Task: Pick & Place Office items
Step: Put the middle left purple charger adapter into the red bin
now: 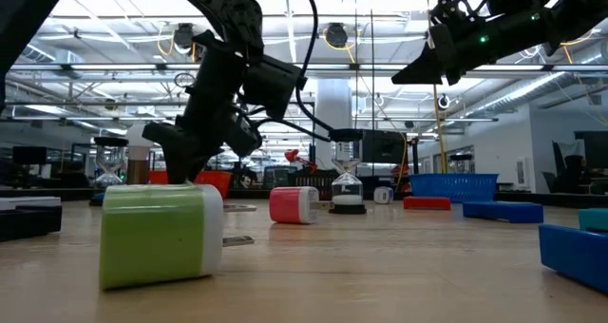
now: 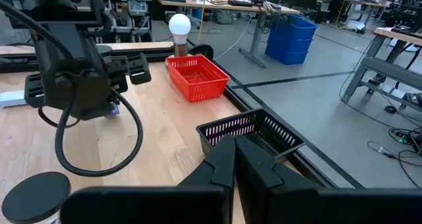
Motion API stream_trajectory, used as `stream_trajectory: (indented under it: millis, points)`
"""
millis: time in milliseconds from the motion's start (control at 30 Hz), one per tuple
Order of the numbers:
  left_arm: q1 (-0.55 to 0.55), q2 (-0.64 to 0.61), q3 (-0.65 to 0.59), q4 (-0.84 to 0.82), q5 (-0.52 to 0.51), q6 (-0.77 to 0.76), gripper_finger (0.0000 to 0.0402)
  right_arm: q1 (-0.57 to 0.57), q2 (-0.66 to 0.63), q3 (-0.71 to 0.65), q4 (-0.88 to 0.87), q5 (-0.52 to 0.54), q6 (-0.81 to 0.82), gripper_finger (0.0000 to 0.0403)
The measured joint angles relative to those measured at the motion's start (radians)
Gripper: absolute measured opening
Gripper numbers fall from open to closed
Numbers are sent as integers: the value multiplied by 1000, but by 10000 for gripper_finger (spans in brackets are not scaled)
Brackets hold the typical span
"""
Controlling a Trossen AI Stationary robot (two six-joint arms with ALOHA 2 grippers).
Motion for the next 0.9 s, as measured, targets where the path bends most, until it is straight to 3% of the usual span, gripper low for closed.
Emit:
stream_trajectory:
  millis: [167,367,500,667,900]
  points:
    - [0,0,0,2,-2,-8,137,0,0,0,0,0,0,1]
    - [0,0,0,12,-45,-15,216,0,0,0,0,0,0,1]
    - [0,0,0,11,-51,-25,239,0,0,0,0,0,0,1]
    - [-1,0,0,5,-53,-24,227,0,0,0,0,0,0,0]
    - [5,-85,-9,27,-47,-89,163,0,0,0,-12,-1,0,0]
